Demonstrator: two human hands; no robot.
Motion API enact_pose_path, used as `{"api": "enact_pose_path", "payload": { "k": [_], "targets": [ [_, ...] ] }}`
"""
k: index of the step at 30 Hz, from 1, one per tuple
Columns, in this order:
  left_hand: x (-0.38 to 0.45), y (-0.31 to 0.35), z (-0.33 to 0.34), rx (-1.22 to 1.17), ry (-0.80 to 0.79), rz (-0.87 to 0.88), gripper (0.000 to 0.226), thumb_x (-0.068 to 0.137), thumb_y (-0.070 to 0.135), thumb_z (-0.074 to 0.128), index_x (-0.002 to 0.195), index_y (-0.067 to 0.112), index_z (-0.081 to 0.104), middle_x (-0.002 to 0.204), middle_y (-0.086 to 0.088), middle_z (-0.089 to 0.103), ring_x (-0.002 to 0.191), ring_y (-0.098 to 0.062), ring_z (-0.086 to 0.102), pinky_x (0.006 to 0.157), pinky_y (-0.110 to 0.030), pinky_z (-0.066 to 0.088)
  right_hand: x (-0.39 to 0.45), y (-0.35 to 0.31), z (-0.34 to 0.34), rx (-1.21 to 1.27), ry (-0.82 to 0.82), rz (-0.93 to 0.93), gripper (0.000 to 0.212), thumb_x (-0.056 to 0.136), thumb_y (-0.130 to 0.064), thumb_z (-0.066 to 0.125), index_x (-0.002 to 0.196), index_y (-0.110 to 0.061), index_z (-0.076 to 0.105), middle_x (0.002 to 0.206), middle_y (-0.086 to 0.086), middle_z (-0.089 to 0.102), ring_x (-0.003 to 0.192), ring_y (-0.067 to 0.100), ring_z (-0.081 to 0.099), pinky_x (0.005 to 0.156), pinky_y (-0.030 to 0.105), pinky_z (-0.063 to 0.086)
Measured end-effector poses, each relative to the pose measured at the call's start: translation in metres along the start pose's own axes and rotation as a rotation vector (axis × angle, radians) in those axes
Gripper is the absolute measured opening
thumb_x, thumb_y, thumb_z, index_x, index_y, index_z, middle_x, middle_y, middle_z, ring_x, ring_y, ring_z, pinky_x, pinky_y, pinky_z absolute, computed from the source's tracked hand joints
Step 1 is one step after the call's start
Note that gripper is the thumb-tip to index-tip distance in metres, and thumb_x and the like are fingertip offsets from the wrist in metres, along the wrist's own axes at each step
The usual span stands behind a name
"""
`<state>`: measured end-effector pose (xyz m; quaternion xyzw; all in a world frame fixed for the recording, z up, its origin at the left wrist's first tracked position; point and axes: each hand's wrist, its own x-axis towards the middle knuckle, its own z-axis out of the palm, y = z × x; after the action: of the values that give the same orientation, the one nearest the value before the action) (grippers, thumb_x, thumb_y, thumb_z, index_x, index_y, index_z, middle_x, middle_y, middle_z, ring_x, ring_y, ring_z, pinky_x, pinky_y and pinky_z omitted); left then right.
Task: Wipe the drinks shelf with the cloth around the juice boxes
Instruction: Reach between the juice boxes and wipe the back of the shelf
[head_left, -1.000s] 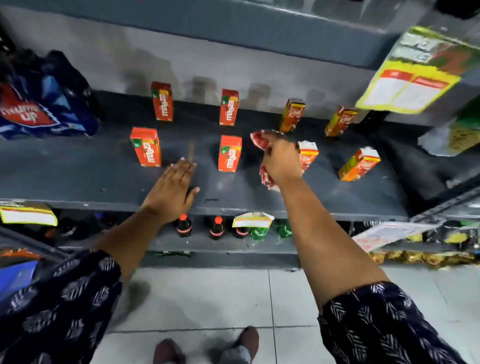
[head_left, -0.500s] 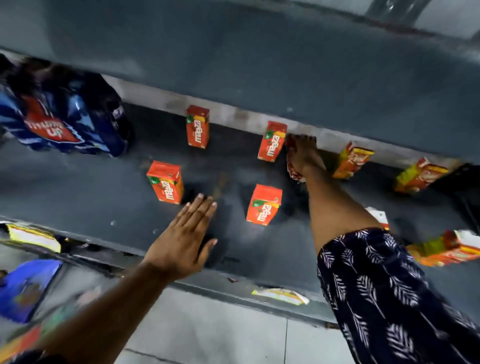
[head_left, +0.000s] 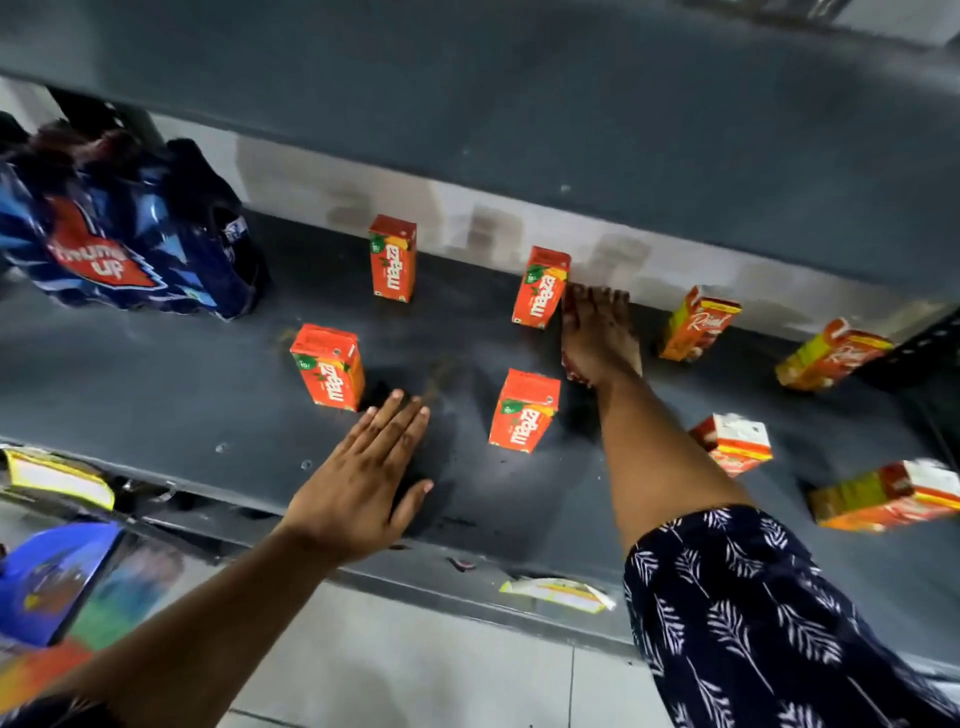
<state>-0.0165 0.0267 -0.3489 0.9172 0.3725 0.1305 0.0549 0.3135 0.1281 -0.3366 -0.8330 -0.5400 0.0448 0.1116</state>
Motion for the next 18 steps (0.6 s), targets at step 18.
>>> {"api": "enact_pose_path", "payload": {
  "k": [18],
  "targets": [
    [-0.003, -0.002, 0.005, -0.029, 0.002, 0.012, 0.071, 0.092, 0.049, 0.021, 0.147, 0.003, 0.022, 0.155, -0.012, 0.023, 0.145, -0.019, 0.003, 0.118, -0.036, 0.003, -0.216, -0.016, -0.014, 0.113, 0.049, -0.058, 0.05, 0.096, -0.021, 0.038, 0.144, -0.027, 0.031, 0.157, 0.002, 0.02, 0.146, 0.025, 0.008, 0.115, 0.042, 0.023]
  ]
}}
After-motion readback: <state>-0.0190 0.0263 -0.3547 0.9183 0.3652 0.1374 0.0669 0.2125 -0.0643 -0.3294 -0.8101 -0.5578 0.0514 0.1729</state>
